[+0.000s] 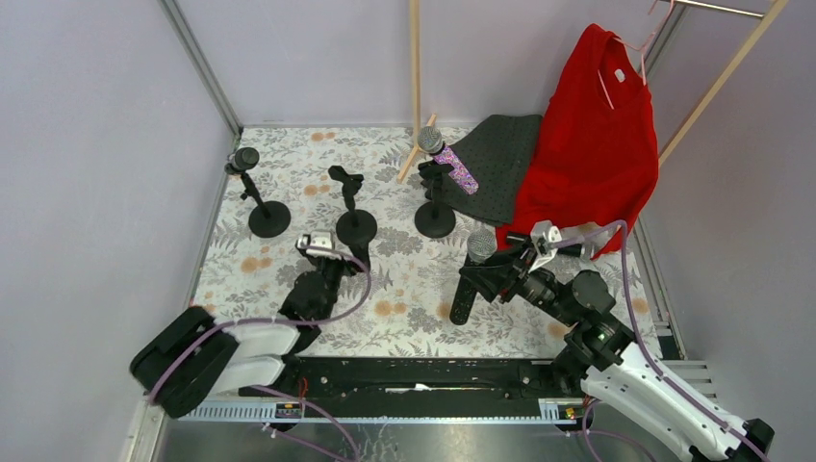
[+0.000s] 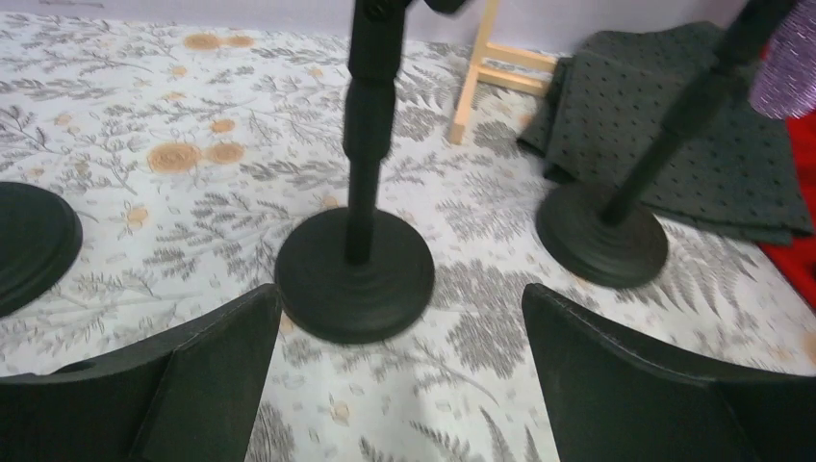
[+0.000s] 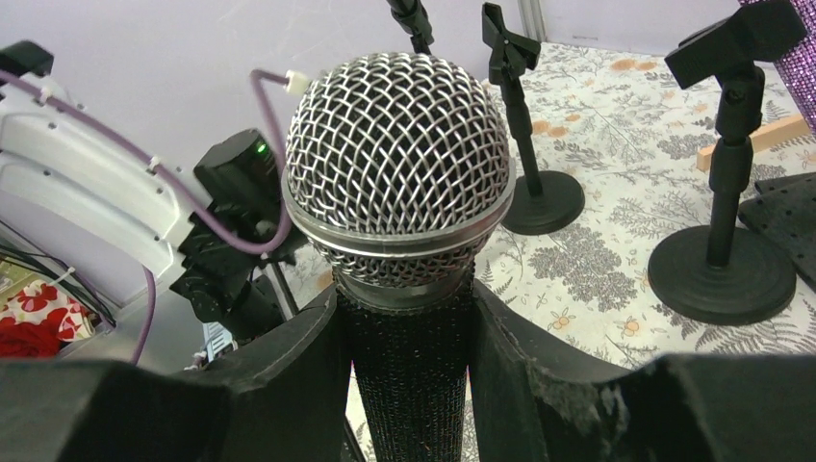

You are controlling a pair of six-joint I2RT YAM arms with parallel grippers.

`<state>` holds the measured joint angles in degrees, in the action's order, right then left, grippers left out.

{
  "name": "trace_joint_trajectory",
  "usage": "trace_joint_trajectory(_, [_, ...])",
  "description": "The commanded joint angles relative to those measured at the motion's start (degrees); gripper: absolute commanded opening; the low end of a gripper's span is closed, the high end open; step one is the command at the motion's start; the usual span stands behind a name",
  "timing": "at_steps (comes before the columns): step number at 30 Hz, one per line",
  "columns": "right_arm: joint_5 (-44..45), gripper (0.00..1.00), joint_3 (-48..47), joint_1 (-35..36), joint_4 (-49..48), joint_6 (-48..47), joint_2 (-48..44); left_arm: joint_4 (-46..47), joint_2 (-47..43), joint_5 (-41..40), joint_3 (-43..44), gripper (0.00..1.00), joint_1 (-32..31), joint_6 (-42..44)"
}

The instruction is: Attach the microphones to the stand

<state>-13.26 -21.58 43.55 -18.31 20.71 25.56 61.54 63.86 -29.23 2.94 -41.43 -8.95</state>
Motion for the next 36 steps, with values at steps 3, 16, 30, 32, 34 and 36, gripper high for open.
trace_joint_trajectory(3, [1.3,0.02,-1.2,0.2,2.5,0.4,-3.3,16.6,13.2,14.8,8.1,0.99,11.9,-1.8])
trace_joint_trajectory(16, [2.8,0.02,-3.3,0.2,9.6,-1.7,-6.9,30.2,34.6,36.6,20.4,0.80,22.4,-7.4])
trace_joint_trajectory(30, [5.3,0.03,-3.3,0.2,12.9,-2.2,-10.4,30.1,41.1,44.5,25.9,0.42,25.1,-8.9])
trace_joint_trajectory(32, [5.6,0.03,-3.3,0.2,13.3,-2.3,-10.8,30.1,41.4,45.5,26.2,0.35,25.2,-9.3])
trace_joint_trajectory(34, [6.0,0.03,-3.3,0.3,13.7,-2.3,-11.2,30.1,41.4,46.0,26.2,0.31,25.3,-9.7])
trace_joint_trajectory(36, [6.2,0.03,-3.4,0.2,14.1,-2.4,-11.4,30.1,41.2,46.8,26.0,0.22,25.3,-10.1])
